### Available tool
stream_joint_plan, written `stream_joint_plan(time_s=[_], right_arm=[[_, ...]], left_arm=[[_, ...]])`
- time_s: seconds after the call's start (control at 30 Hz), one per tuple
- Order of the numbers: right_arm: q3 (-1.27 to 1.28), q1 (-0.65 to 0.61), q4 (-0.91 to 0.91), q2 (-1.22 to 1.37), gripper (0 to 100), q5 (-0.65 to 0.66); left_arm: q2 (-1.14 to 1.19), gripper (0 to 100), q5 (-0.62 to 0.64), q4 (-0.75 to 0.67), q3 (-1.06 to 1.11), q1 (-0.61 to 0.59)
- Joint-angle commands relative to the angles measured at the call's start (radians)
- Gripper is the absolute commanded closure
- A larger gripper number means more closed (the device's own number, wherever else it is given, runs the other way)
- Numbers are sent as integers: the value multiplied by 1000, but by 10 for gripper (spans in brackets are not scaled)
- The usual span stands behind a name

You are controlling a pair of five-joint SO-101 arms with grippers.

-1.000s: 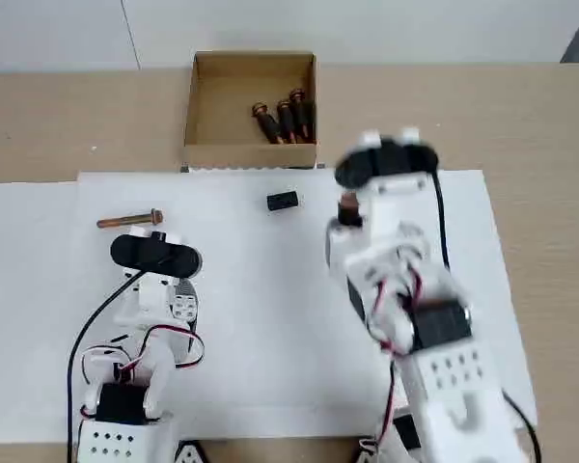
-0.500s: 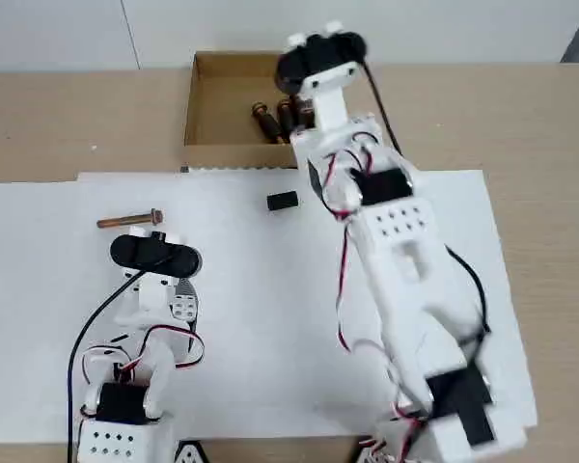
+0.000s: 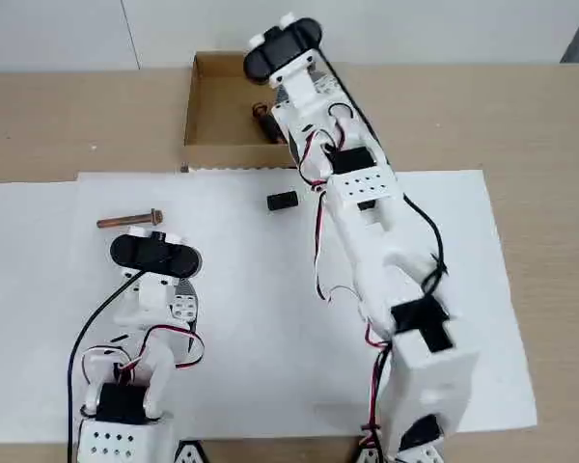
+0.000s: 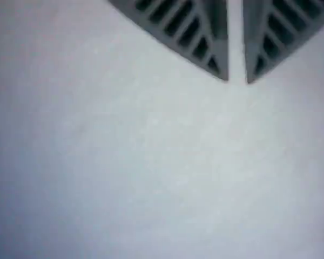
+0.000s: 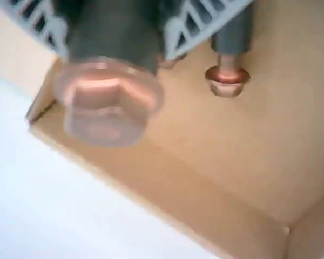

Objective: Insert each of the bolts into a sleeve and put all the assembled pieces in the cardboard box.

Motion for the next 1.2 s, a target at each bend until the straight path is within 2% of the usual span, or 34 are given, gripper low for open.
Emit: stream_joint_plan(time_s=[0.0,0.27,0.47,0.77,0.87,1.03,1.17], right_arm=[[-69,-33,-93,22,995,54],[-71,-77,-246,176,988,235],[-71,-82,-240,223,828,284],[-71,-76,-237,188,920,279],[-69,-81,-157,119,992,278],[-68,-77,64,1,995,276],[-68,-62,180,-99,995,199]], left_arm=[[-8,994,6,-2,-4,-2],[-8,994,6,-2,-4,-2],[-8,994,6,-2,-4,-2],[-8,994,6,-2,-4,-2],[-8,994,6,-2,-4,-2],[-8,994,6,-2,-4,-2],[-8,994,5,-2,-4,-2]])
